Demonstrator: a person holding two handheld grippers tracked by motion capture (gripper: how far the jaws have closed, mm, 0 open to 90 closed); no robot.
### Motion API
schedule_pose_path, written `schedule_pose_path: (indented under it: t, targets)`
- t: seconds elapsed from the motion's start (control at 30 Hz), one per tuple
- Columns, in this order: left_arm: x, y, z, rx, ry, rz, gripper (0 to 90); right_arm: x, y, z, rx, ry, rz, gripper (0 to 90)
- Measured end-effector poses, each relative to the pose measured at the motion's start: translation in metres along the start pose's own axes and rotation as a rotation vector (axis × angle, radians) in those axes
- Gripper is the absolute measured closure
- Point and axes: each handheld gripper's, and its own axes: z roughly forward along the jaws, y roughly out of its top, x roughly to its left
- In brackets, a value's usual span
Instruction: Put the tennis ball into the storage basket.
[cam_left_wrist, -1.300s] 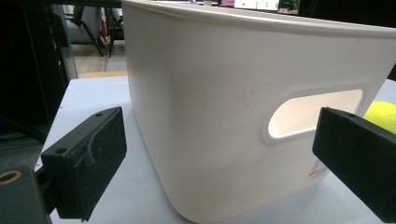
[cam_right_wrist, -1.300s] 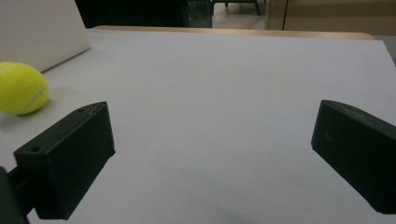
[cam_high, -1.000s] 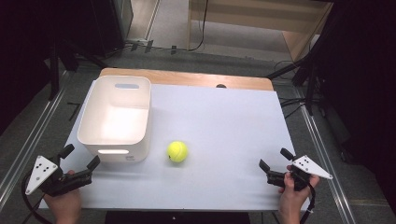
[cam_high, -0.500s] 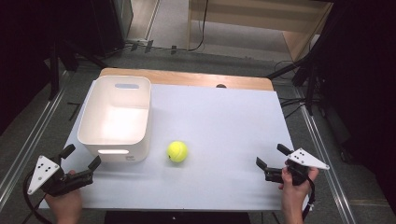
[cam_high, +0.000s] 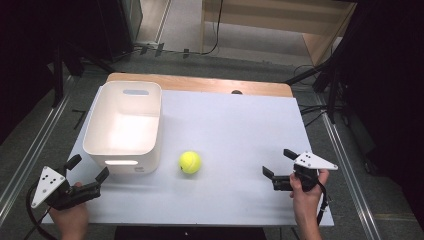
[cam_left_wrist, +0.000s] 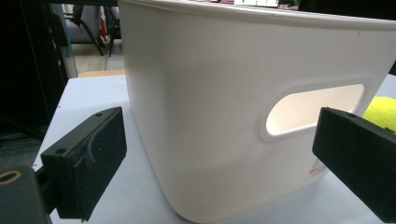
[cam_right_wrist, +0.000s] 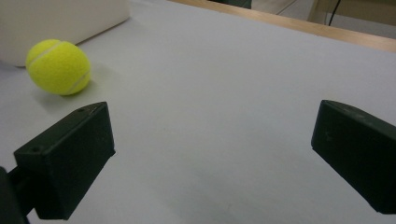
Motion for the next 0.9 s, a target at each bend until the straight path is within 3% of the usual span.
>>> schedule_pose_path:
  t: [0.9]
  targets:
    - [0.0, 0.0, 0.001, -0.006, 0.0, -0.007, 2.9, 0.03, 0.038, 0.041, 0.085, 0.125, -0.072, 0.0]
